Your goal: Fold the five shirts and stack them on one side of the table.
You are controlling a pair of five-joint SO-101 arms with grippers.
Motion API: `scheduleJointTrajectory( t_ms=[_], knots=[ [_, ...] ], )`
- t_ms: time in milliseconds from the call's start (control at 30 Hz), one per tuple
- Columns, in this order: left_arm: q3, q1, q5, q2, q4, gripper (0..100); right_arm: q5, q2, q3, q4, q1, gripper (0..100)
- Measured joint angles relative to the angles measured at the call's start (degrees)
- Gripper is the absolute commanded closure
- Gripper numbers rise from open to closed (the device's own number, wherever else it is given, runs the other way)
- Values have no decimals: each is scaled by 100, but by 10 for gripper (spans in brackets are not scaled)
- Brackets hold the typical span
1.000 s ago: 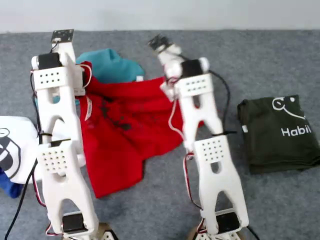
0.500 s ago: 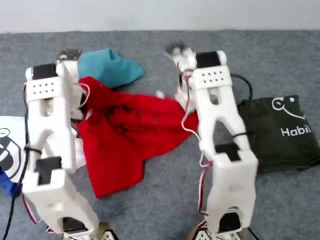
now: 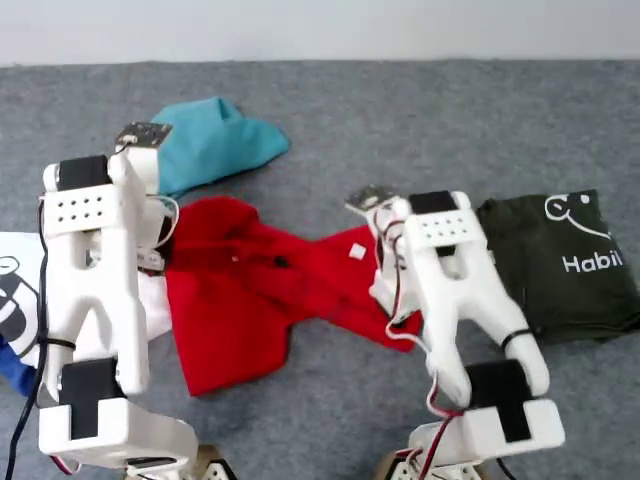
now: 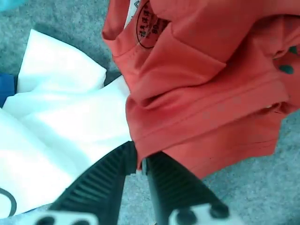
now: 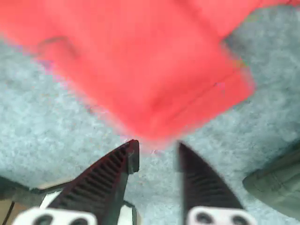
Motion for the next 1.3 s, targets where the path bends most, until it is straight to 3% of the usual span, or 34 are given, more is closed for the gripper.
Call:
scheduleJointTrajectory(
  t_ms=[267,400,633,800,1067,1300],
  knots=[
    [0,0,0,0,0,988,211,-765,-53,35,-79,746],
    [9,114,9,0,0,988,141,-765,-123,-782,211,747],
    [9,615,9,0,-9,988,132,527,-123,-1978,378,747],
    [9,659,9,0,-9,988,132,1248,-123,-2251,615,747],
    [9,659,0,0,-9,988,360,1336,-88,-2426,862,928],
    [9,659,0,0,-9,988,492,1336,-9,-2426,879,946]
  ],
)
